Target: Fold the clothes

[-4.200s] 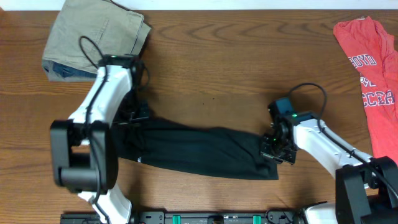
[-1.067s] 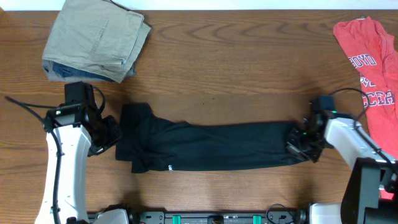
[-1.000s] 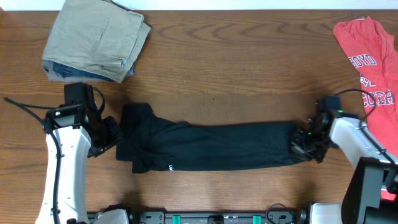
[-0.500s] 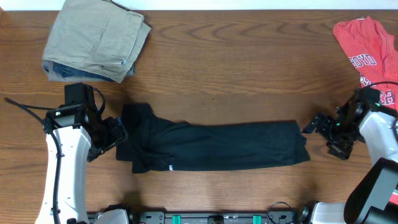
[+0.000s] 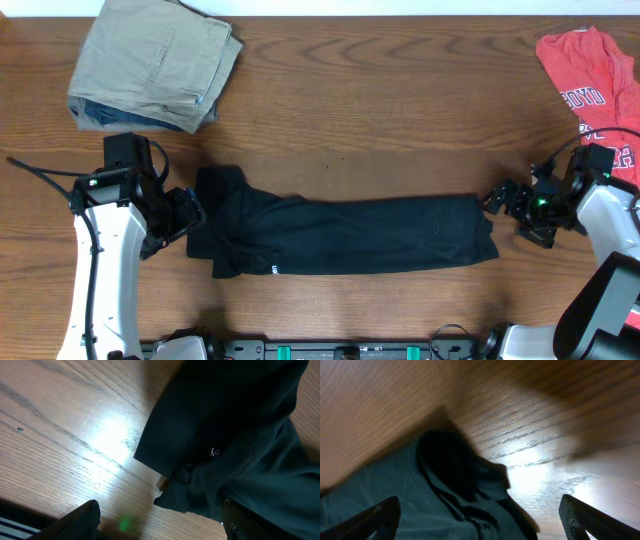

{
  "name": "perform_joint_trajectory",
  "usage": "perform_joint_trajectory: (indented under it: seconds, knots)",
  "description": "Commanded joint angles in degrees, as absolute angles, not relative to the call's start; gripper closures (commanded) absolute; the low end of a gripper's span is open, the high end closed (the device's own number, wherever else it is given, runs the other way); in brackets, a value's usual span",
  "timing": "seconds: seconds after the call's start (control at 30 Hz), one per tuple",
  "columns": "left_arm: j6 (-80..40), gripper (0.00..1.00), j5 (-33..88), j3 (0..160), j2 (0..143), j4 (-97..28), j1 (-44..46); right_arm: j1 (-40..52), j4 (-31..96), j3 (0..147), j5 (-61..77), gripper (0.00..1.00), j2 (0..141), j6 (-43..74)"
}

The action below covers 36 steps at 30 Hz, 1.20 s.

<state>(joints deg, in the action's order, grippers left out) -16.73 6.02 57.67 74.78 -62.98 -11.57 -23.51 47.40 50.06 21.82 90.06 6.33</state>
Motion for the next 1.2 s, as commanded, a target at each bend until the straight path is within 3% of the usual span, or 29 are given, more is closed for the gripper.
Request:
perform_joint_trajectory:
  seconds: [0.0, 0.53, 0.7, 0.87, 0.93, 1.07, 1.13, 1.17]
  knots:
    - [-16.8, 0.21, 6.0, 57.5, 74.8, -63.1, -11.8, -21.6, 46.7, 48.1, 23.6, 0.01, 90.3, 4.6]
    - [-16.8, 0.22, 6.5, 57.5, 74.8, -63.2, -11.8, -13.0, 41.9, 41.8, 25.1, 0.01, 90.3, 6.8]
    - [-16.8, 0.22, 6.5, 57.5, 74.8, -63.1, -11.8, -11.9, 41.5, 41.1, 28.0, 0.16, 90.3, 8.1]
    - [-16.8, 0.21, 6.5, 57.5, 74.8, -63.1, -11.8, -11.6, 41.4, 41.1, 33.1, 0.25, 90.3, 8.1]
    - [-16.8, 0.22, 6.5, 57.5, 74.8, -63.1, -11.8, -11.6, 41.5, 41.1, 33.5, 0.35, 90.3, 8.1]
    - [-16.8, 0.22, 6.5, 57.5, 74.9, -63.0, -11.8, -11.6, 41.5, 41.1, 33.0, 0.71, 90.3, 8.2]
    - [-16.8, 0.22, 6.5, 57.5, 74.9, -63.0, -11.8, -11.6, 41.5, 41.2, 32.5, 0.94, 90.3, 9.9]
    - [-16.8, 0.21, 6.5, 57.5, 74.9, -63.0, -11.8, -11.6, 41.5, 41.3, 32.2, 0.99, 90.3, 11.0]
